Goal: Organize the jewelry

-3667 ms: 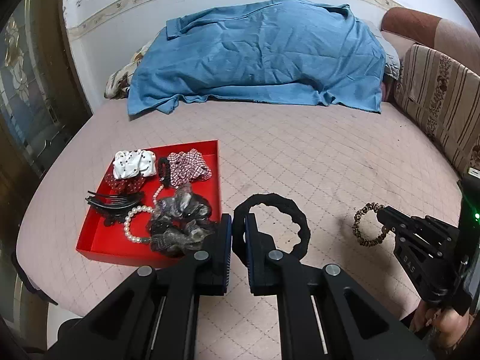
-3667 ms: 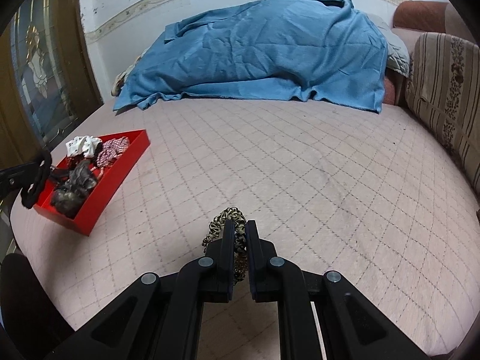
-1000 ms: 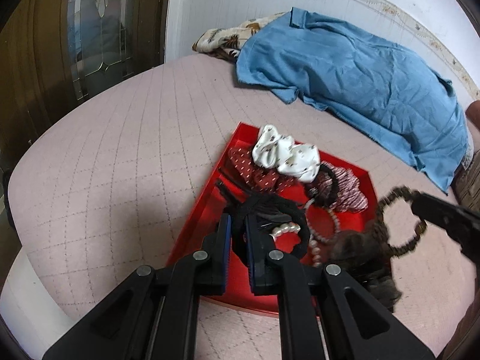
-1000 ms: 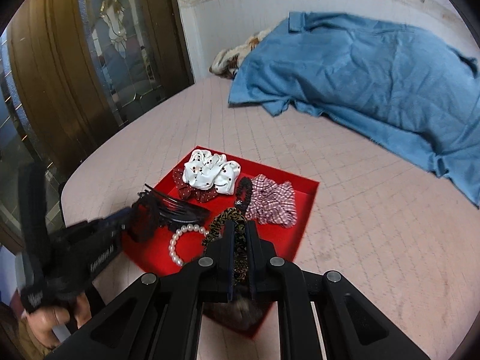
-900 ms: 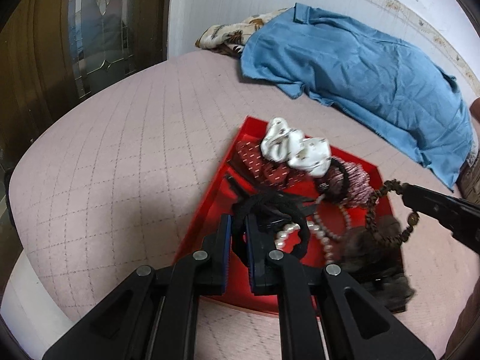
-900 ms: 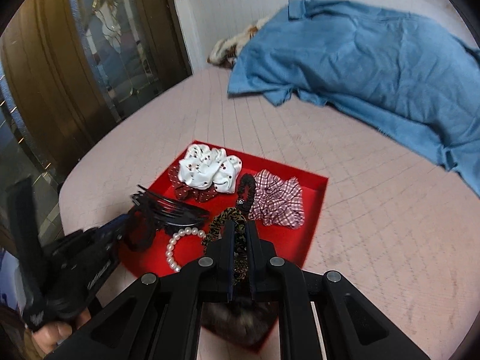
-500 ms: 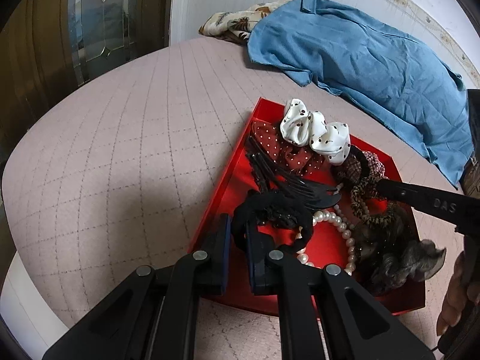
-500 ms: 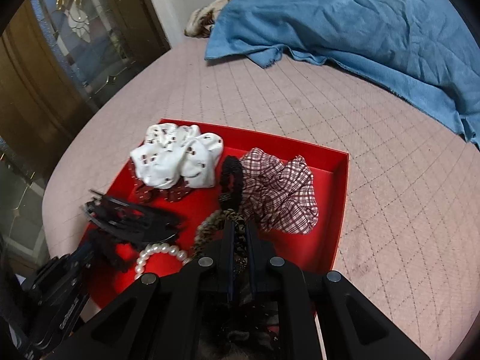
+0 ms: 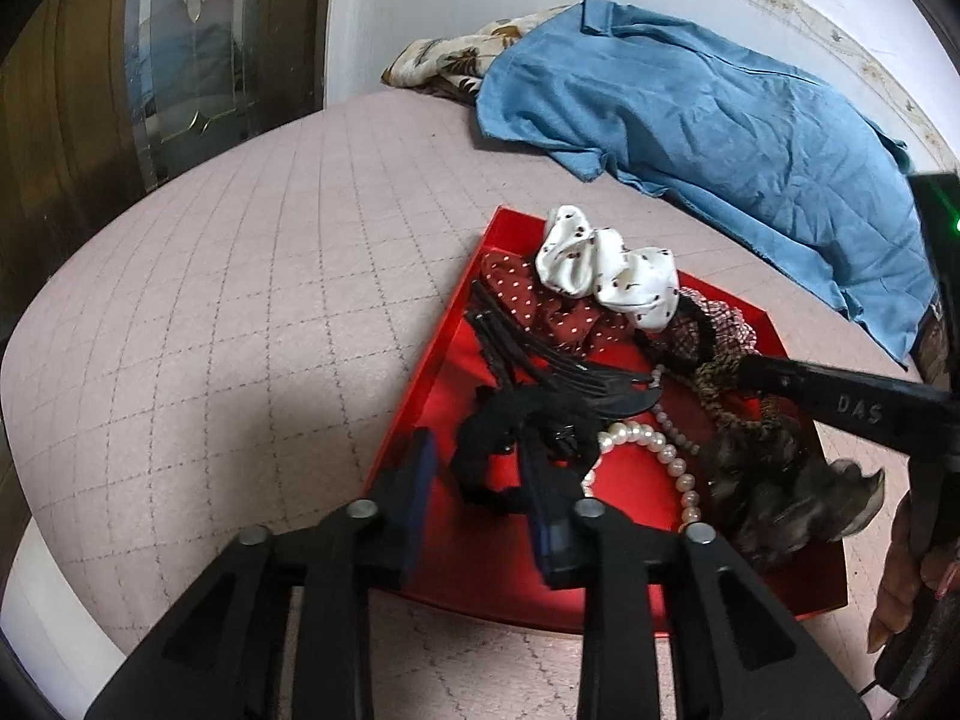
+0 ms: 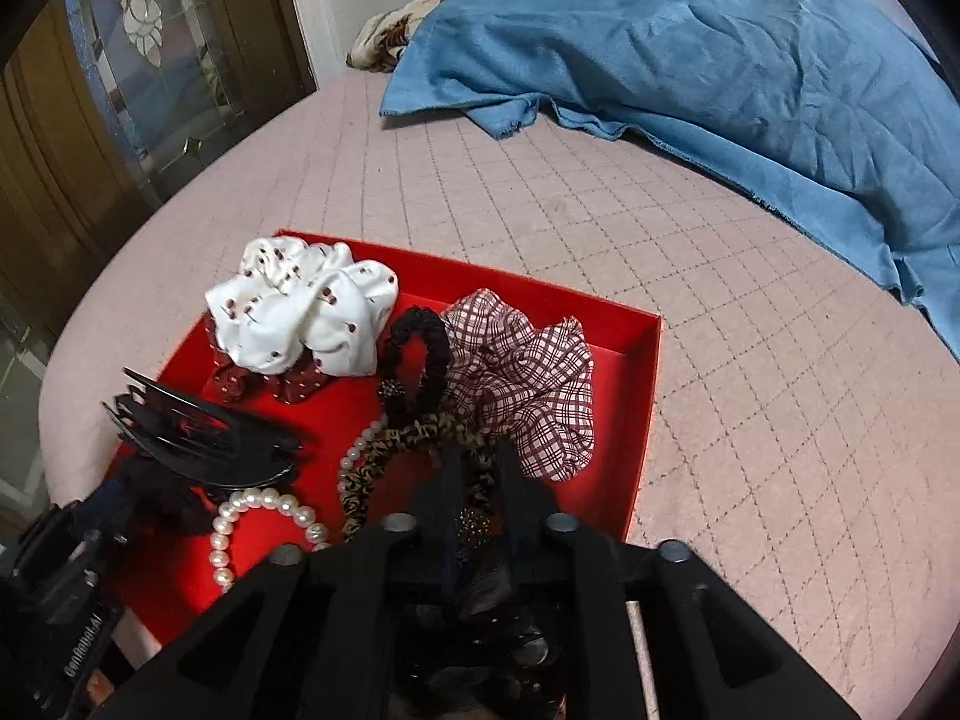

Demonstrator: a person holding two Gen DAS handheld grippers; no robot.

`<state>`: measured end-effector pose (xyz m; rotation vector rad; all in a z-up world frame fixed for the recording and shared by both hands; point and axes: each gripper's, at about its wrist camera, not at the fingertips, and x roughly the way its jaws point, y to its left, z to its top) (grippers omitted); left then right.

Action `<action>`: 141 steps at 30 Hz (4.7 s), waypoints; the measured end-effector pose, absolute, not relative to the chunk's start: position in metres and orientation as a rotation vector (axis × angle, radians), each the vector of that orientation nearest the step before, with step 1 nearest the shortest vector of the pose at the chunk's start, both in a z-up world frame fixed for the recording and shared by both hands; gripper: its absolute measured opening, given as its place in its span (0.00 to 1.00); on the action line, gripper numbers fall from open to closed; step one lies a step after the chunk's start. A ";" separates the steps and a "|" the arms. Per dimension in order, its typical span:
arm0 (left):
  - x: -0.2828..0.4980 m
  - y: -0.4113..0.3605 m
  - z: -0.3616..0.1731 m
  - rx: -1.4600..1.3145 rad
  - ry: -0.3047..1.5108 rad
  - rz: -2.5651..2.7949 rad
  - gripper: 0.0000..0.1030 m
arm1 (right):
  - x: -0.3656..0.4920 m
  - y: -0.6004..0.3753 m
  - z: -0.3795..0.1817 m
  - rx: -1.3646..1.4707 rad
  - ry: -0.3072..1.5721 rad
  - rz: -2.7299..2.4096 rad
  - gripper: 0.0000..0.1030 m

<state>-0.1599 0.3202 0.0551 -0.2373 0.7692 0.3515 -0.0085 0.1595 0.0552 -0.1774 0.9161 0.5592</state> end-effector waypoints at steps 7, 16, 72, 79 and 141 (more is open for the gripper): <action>-0.168 0.311 0.065 -0.202 0.695 0.349 0.51 | -0.028 0.144 0.076 -0.184 0.844 0.561 0.46; -0.179 0.299 0.074 -0.153 0.621 0.406 0.71 | -0.063 0.107 0.086 -0.141 0.818 0.564 0.54; -0.281 0.161 0.181 0.000 0.462 0.480 1.00 | -0.188 -0.013 0.121 -0.057 0.560 0.525 0.87; -0.276 0.161 0.173 0.002 0.494 0.473 1.00 | -0.187 -0.013 0.119 -0.067 0.559 0.521 0.87; -0.246 0.177 0.133 -0.075 0.665 0.415 1.00 | -0.182 -0.001 0.094 -0.148 0.588 0.501 0.89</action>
